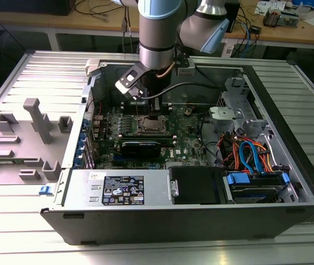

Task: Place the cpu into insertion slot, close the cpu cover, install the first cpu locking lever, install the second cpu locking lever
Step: 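Install the first cpu locking lever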

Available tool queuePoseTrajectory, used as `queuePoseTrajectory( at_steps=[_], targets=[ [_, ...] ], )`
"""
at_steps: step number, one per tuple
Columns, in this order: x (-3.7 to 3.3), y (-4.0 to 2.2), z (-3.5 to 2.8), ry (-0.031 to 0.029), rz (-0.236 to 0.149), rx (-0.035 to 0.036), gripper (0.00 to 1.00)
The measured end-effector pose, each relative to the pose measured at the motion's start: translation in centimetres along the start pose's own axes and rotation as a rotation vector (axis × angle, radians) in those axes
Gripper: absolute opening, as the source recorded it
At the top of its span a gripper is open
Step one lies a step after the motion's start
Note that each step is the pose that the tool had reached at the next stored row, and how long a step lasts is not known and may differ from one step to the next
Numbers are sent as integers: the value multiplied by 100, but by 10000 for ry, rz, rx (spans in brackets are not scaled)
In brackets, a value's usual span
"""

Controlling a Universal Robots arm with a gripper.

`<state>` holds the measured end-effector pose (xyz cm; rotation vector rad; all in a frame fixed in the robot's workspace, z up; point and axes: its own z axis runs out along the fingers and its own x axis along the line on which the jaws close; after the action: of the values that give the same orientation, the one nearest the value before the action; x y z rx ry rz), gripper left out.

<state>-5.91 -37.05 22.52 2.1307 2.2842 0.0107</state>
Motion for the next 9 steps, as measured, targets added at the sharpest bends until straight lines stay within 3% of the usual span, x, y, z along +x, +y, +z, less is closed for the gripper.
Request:
queuePoseTrajectory(
  at_steps=[9],
  targets=[
    [-2,4,-229,0,0,0,11]
  ],
)
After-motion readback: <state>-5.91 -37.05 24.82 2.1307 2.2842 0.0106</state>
